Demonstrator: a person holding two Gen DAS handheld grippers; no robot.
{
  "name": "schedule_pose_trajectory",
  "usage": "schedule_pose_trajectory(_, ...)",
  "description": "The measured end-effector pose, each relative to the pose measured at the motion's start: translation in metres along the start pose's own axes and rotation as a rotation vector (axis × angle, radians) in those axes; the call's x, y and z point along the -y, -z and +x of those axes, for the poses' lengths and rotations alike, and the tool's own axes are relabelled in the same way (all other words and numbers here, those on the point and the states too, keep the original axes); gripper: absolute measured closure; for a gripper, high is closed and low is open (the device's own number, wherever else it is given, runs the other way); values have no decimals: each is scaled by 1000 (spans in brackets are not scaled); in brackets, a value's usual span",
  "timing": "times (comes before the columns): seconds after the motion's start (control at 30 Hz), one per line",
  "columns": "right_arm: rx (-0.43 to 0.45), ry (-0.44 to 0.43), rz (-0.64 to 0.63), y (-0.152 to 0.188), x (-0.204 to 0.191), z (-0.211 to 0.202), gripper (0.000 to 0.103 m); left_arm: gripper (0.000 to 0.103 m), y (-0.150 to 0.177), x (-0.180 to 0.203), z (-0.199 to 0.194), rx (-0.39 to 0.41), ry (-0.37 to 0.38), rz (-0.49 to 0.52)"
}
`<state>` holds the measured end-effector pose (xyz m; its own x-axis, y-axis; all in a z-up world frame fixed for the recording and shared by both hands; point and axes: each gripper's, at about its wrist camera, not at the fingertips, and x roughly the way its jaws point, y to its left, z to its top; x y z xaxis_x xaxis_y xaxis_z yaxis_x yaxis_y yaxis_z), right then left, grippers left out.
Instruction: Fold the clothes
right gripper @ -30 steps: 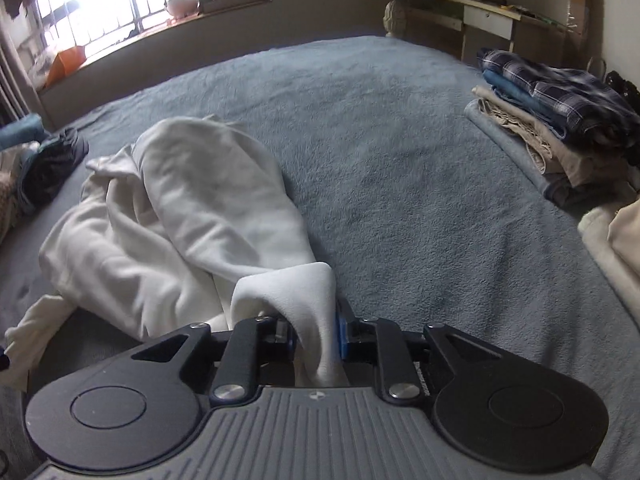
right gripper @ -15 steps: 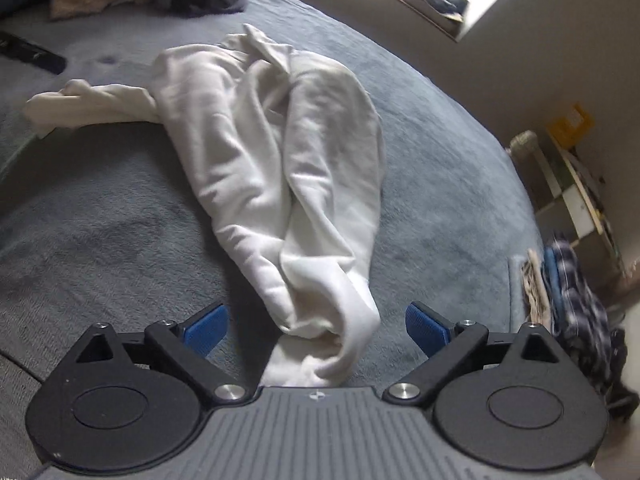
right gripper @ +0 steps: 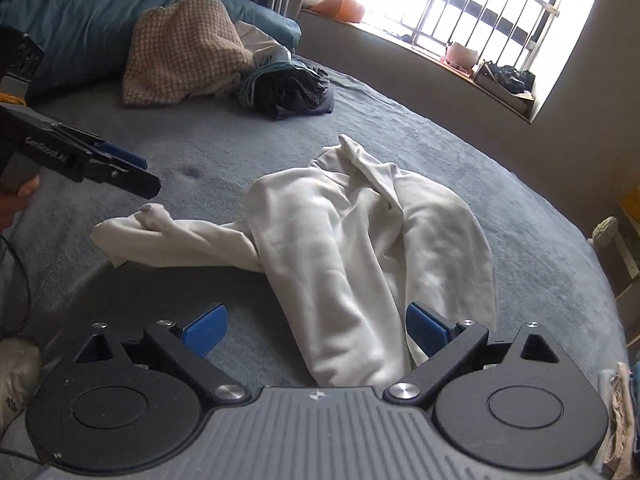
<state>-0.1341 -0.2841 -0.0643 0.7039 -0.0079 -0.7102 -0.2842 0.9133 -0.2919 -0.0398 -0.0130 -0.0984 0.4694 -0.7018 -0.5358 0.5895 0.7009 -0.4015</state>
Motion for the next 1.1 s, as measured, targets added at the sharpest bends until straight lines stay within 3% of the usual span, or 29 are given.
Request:
schedule_pose_trajectory(0.27, -89, 38, -15, -6, -4, 81, 27, 27, 8, -1, 27, -57, -2, 58)
schedule_pose_trajectory(0.37, -128, 103, -36, -2, -7, 103, 40, 27, 10, -3, 34, -70, 8, 65)
schedule_pose_trajectory(0.4, -131, 125, -30, -2, -5, 107, 49, 27, 11, -3, 37, -72, 9, 70)
schedule_pose_trajectory(0.43, -130, 140, -19, -1, -3, 110, 67, 27, 11, -3, 39, -74, 9, 76)
schedule_pose_trajectory(0.5, -109, 174, 18, -4, 6, 108, 88, 27, 12, -2, 43, -78, 8, 86)
schedule_pose_trajectory(0.53, -82, 190, 49, -8, 13, 103, 95, 27, 12, -2, 45, -81, 8, 89)
schedule_pose_trajectory(0.57, -50, 205, 89, -12, 21, 96, 95, 27, 12, -1, 47, -84, 8, 92)
schedule_pose_trajectory(0.7, 102, 273, 414, -22, 87, 51, 97, 27, 12, 5, 59, -106, -10, 126)
schedule_pose_trajectory(0.83, 254, 388, 762, -1, 160, 7, 98, 27, 10, 13, 70, -123, -21, 136)
schedule_pose_trajectory(0.97, 328, 486, 1107, 55, 220, -24, 100, 28, 6, 21, 81, -140, -35, 146)
schedule_pose_trajectory(1.1, 289, 491, 1375, 121, 249, -34, 101, 29, -1, 28, 94, -170, -59, 160)
